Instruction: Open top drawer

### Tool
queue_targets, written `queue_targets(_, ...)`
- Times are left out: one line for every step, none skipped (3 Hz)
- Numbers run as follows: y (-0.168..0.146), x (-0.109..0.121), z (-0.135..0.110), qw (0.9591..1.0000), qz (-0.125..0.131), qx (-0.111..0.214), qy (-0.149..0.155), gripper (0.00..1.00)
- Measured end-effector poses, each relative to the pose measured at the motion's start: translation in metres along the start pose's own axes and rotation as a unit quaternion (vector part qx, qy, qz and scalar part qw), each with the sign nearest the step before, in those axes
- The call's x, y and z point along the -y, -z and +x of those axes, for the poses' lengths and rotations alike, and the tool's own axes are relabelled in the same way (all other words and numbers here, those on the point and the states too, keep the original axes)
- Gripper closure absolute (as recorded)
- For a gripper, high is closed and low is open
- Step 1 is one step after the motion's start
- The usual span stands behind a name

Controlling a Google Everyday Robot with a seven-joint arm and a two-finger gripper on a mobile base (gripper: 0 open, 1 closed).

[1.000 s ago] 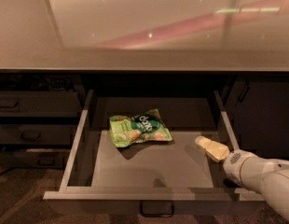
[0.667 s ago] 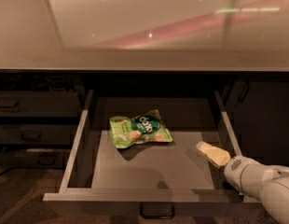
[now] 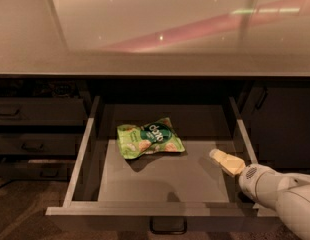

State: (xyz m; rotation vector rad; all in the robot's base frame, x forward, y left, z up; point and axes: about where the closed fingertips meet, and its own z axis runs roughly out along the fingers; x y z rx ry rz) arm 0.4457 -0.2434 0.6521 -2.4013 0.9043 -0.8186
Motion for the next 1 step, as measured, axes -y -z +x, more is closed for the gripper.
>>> queue_targets(0.0, 0.0, 0.0, 1.0, 0.0, 0.0, 0.0, 0.0)
